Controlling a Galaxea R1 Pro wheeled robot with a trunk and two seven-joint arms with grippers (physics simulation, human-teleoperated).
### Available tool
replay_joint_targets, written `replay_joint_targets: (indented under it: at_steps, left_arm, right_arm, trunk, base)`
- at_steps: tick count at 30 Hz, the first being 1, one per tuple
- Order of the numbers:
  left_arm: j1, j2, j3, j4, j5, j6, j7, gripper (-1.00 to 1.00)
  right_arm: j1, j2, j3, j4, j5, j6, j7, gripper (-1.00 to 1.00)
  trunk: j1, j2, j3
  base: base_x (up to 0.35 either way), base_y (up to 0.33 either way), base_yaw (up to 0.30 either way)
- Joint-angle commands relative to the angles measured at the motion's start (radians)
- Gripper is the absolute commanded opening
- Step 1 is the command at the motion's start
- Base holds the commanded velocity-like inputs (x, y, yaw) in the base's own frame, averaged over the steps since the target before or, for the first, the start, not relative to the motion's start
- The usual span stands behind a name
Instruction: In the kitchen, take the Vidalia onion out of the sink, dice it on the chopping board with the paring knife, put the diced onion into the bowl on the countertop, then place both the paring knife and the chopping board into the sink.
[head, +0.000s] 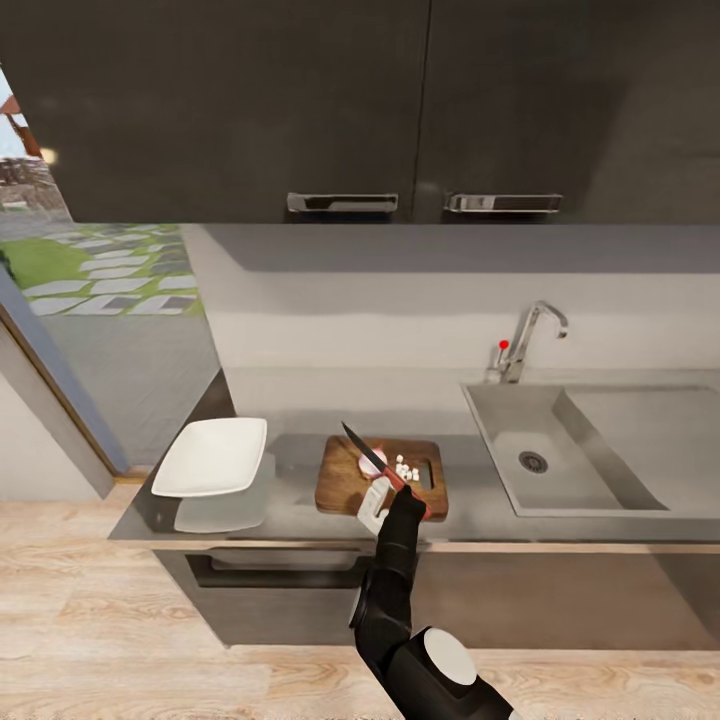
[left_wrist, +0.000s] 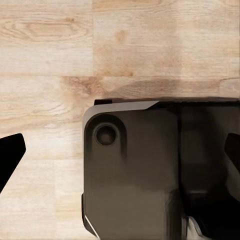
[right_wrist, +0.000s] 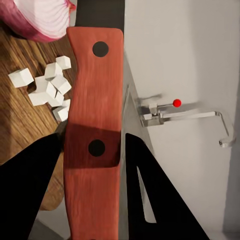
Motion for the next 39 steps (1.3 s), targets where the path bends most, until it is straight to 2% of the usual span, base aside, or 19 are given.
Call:
replay_joint_targets:
  at_steps: [1,39]
  left_arm:
    - [0.0,0.0,-0.002,-0.001,0.002,-0.001,0.001,1.0]
    - [0.0,0.0,-0.002,0.003,0.002,-0.001,0.001,1.0]
  right_arm:
    - [-0.001,0.0,0.002,0.001,-0.003,0.006,-0.005,-1.0]
    - [-0.001,0.0,0.001,0.002,-0.004,0.006,-0.004,-1.0]
  trunk:
    - [0.001,-0.002,-0.003]
    - [0.001,-0.002,-0.064]
  base:
    - [0.0,0.0,0.0]
    - [0.008,0.0,0.0]
